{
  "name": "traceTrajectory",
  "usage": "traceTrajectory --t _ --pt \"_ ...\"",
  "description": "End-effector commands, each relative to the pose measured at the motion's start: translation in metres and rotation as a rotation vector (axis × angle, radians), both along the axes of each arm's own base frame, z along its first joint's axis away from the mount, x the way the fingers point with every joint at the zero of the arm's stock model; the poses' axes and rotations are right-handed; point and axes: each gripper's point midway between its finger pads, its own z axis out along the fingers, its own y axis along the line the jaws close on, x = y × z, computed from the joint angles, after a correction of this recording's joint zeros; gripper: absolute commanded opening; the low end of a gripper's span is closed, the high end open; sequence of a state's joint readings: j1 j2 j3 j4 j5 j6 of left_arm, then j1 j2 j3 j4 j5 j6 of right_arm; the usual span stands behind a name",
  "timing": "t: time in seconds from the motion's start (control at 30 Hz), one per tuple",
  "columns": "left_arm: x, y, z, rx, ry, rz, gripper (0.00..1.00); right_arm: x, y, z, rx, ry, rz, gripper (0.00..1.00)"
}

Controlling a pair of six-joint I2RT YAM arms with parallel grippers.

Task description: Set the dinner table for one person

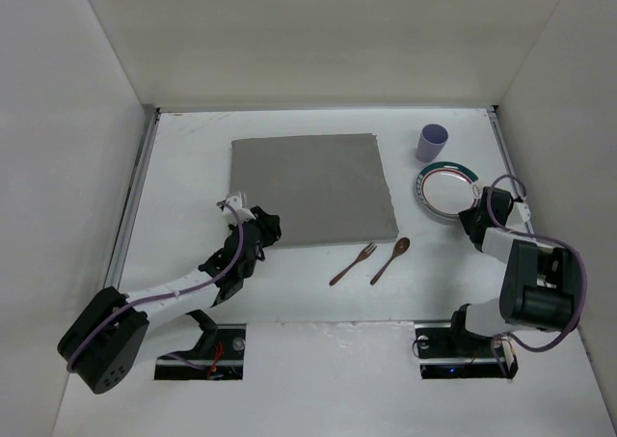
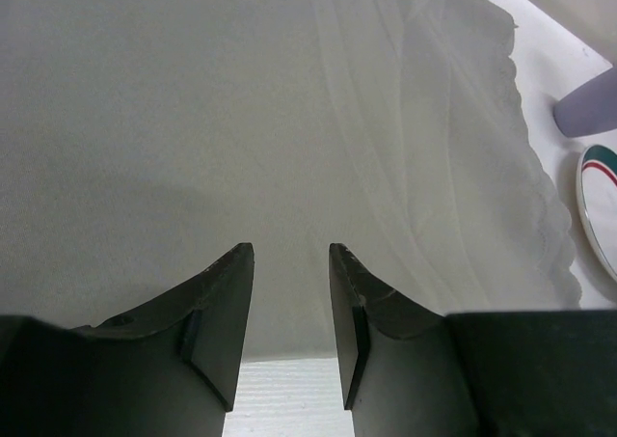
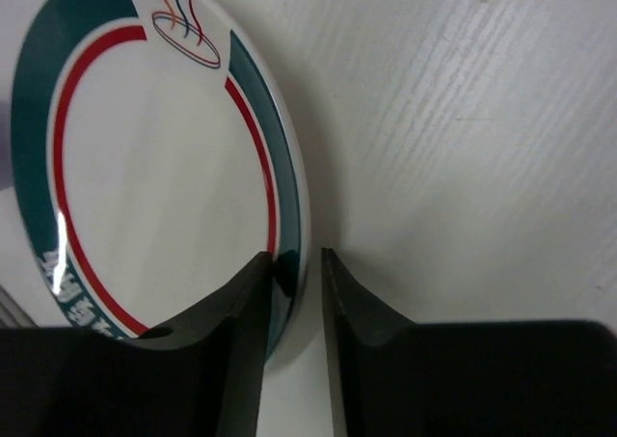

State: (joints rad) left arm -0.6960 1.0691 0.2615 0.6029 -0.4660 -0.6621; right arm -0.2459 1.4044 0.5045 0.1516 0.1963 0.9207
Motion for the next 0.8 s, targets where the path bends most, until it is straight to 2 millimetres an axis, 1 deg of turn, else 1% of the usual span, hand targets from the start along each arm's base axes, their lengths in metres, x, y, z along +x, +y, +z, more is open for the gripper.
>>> traceTrajectory --t 0.0,0.03,0.07,0.1,0.2,0.27,0.3,0.37,0.43,0.5,0.53,0.6,0.63,0.7,0.77 --pt "0.009 0.006 0.014 -0.025 -0.056 0.037 0.35 0.019 -0.01 0.014 0.016 -0.093 -0.032 0.21" --pt "0.009 0.008 0.014 -0.026 -0.057 0.043 0.35 0.018 -0.012 0.016 0.023 -0.11 -0.045 0.16" --pt "0.01 0.011 0.015 -0.026 -0.061 0.051 0.35 0.015 -0.013 0.023 0.024 -0.14 -0.071 0.11" --pt "0.011 0.015 0.015 -0.026 -0.065 0.061 0.35 0.011 -0.017 0.032 0.015 -0.17 -0.096 0.08" --pt "0.014 0.03 0.018 -0.033 -0.077 0.099 0.38 -0.002 -0.025 0.072 -0.049 -0.258 -0.15 0.06" --pt "0.015 0.039 0.019 -0.043 -0.083 0.127 0.4 -0.012 -0.024 0.117 -0.104 -0.339 -0.159 0.06" --pt "0.016 0.043 0.02 -0.046 -0.087 0.136 0.42 -0.015 -0.019 0.14 -0.13 -0.383 -0.144 0.06" --pt "0.017 0.049 0.024 -0.053 -0.099 0.155 0.44 -0.023 -0.006 0.182 -0.173 -0.467 -0.099 0.07" --pt "0.016 0.054 0.027 -0.056 -0.11 0.173 0.45 -0.03 0.015 0.213 -0.197 -0.527 -0.024 0.07" --pt "0.017 0.065 0.028 -0.063 -0.118 0.21 0.45 -0.034 0.044 0.233 -0.19 -0.573 0.081 0.07" --pt "0.016 0.07 0.027 -0.066 -0.119 0.225 0.45 -0.032 0.065 0.239 -0.17 -0.59 0.157 0.07" --pt "0.017 0.08 0.027 -0.078 -0.123 0.265 0.46 -0.024 0.112 0.244 -0.113 -0.607 0.313 0.08" --pt "0.017 0.084 0.027 -0.085 -0.125 0.279 0.46 -0.017 0.14 0.244 -0.087 -0.606 0.401 0.08" --pt "0.017 0.088 0.026 -0.095 -0.122 0.294 0.47 -0.004 0.203 0.244 -0.035 -0.607 0.575 0.08" --pt "0.017 0.09 0.024 -0.099 -0.119 0.302 0.48 0.011 0.258 0.243 -0.019 -0.614 0.708 0.08"
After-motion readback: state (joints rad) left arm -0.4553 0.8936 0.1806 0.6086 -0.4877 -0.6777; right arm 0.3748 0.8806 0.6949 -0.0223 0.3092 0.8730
